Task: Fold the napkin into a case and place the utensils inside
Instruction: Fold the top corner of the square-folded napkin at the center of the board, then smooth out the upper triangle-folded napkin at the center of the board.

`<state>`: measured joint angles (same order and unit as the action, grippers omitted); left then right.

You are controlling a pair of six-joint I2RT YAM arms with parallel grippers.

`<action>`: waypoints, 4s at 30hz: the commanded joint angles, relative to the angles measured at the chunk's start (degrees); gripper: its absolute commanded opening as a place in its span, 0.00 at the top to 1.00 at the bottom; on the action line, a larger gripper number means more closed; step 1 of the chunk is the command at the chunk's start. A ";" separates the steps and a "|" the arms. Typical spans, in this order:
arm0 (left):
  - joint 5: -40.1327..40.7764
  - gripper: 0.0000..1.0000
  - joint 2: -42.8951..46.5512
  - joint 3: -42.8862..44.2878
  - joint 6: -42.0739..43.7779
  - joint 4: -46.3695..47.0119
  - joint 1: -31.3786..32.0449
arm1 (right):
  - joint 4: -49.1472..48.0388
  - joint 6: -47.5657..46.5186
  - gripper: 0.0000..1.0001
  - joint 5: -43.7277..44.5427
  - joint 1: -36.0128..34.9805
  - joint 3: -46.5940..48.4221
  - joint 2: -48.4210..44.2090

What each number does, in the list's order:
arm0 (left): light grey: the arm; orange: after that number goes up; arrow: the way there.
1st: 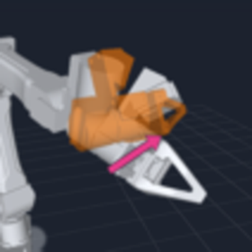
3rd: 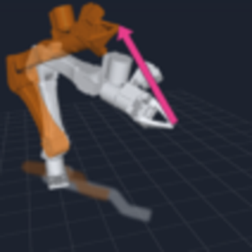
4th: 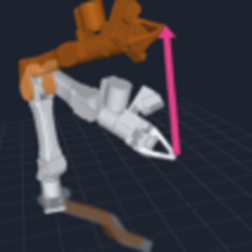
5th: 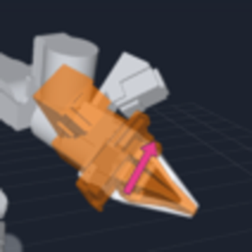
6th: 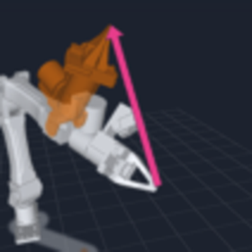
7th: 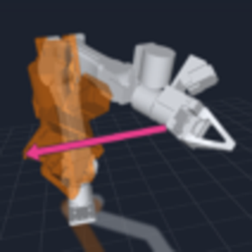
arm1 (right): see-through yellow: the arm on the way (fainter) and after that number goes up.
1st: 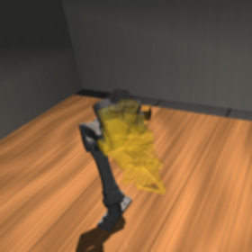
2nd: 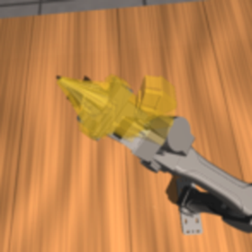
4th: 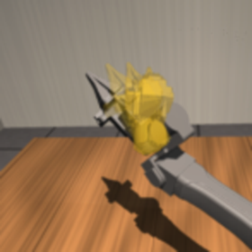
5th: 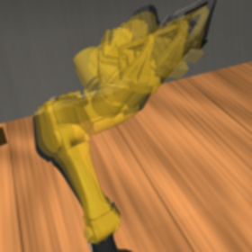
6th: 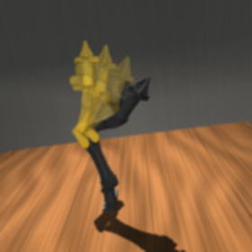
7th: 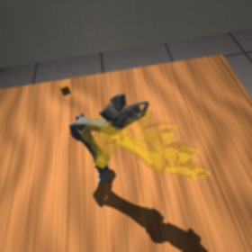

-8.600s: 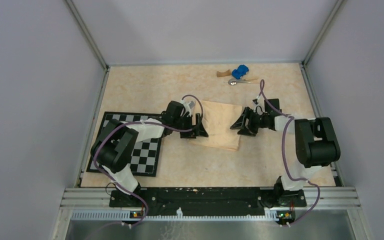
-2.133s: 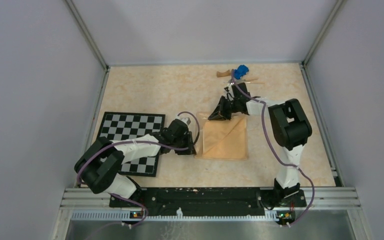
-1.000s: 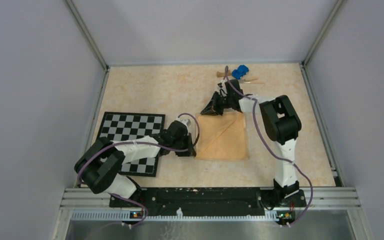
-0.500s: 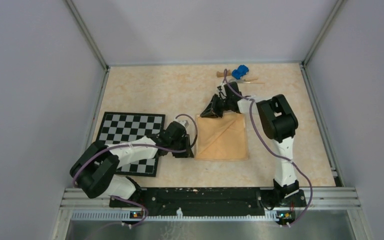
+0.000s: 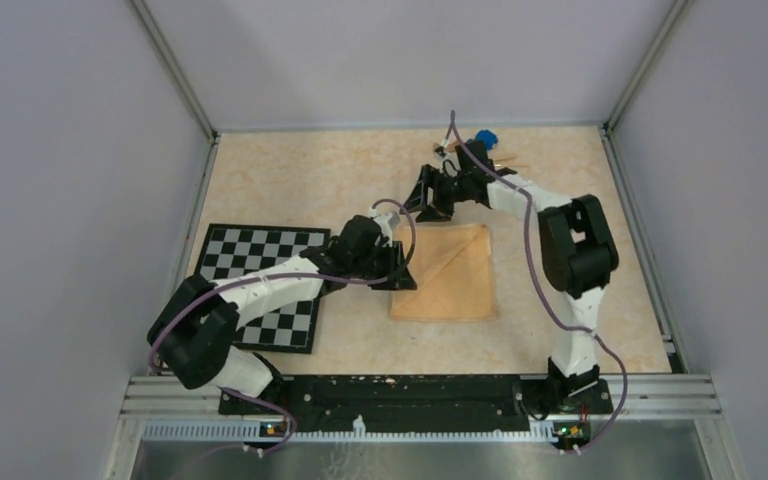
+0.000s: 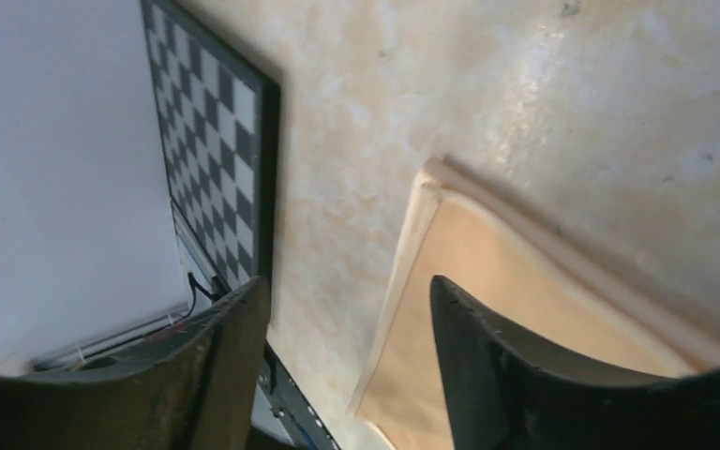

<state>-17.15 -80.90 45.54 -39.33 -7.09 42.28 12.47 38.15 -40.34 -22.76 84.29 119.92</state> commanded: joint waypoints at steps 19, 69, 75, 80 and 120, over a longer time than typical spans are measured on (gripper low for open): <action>-5.64 0.73 -10.08 -6.74 -2.71 15.20 -3.00 | -27.47 -2.90 0.41 -16.91 4.60 -34.77 -15.11; 3.65 0.47 -28.63 28.33 12.55 -5.34 -14.71 | -6.01 -12.00 0.62 2.50 20.48 -25.62 -16.02; 4.74 0.52 -31.09 28.64 11.45 -4.83 -14.76 | -6.72 -11.76 0.61 2.80 20.49 -24.95 -13.82; 4.19 0.63 -31.33 27.58 10.71 -3.03 -14.62 | -8.77 -10.45 0.62 1.36 20.48 -24.48 -12.08; 0.79 0.85 -24.07 10.09 4.52 14.43 -13.88 | 9.51 -16.67 0.39 18.06 13.74 -22.13 -22.67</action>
<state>-15.38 -106.63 57.41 -33.65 5.08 28.23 11.66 27.66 -33.74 -5.96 62.67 107.07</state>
